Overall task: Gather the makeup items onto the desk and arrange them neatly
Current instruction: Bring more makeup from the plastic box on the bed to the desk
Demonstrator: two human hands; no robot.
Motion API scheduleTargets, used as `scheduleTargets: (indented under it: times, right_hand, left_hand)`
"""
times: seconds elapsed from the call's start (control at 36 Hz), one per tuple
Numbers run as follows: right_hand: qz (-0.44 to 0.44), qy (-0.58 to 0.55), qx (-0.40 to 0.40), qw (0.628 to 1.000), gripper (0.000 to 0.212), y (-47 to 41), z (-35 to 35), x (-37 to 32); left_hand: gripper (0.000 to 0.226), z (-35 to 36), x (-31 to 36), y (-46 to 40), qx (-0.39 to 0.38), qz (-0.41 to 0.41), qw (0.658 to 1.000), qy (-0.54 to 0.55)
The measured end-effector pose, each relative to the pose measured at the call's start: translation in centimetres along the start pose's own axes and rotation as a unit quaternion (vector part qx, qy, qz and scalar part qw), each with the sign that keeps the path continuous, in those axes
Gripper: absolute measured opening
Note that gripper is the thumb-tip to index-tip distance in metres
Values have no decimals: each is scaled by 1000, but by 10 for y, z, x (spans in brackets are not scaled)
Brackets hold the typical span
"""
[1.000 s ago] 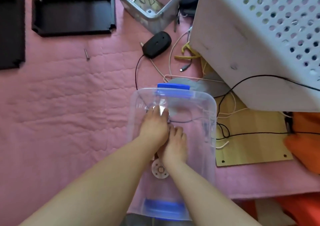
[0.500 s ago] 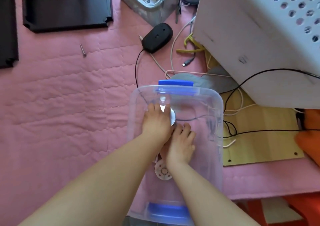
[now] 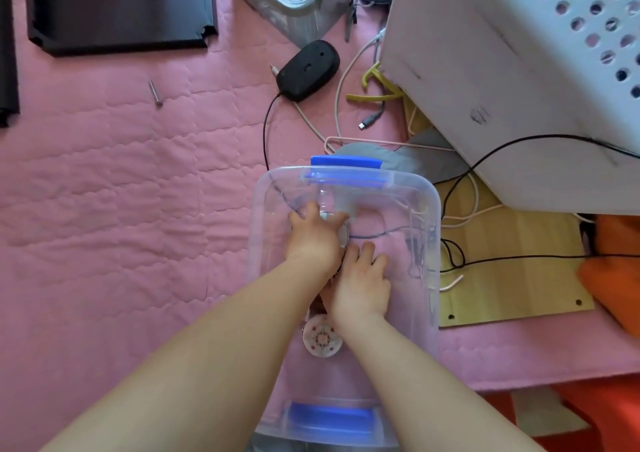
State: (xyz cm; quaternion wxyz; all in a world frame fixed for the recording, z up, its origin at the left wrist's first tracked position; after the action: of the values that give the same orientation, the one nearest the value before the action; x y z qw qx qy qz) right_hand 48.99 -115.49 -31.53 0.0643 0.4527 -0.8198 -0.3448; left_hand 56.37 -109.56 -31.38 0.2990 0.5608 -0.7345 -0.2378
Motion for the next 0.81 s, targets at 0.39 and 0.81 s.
scheduleTargets:
  times: [0.39, 0.81]
  right_hand:
    - [-47, 62, -75, 994, 62, 9, 1, 1]
    - [-83, 0, -78, 994, 37, 62, -54, -8]
  left_hand:
    - [36, 5, 9, 0, 35, 89, 989, -109]
    - [52, -38, 8, 59, 62, 92, 993, -47]
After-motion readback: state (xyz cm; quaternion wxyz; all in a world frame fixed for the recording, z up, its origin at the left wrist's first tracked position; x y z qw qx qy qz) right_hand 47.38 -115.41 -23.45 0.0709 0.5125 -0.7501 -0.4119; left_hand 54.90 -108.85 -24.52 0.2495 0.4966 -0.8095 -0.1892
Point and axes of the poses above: each hand's wrist, its own y-axis away from the middle knuckle, its own z-axis out of the palm, x = y × z, the point moved 7 cm from there along -y, towards the middle knuckle, and after that the axes turned 10 degrees about -y, right-handed, at the moved point
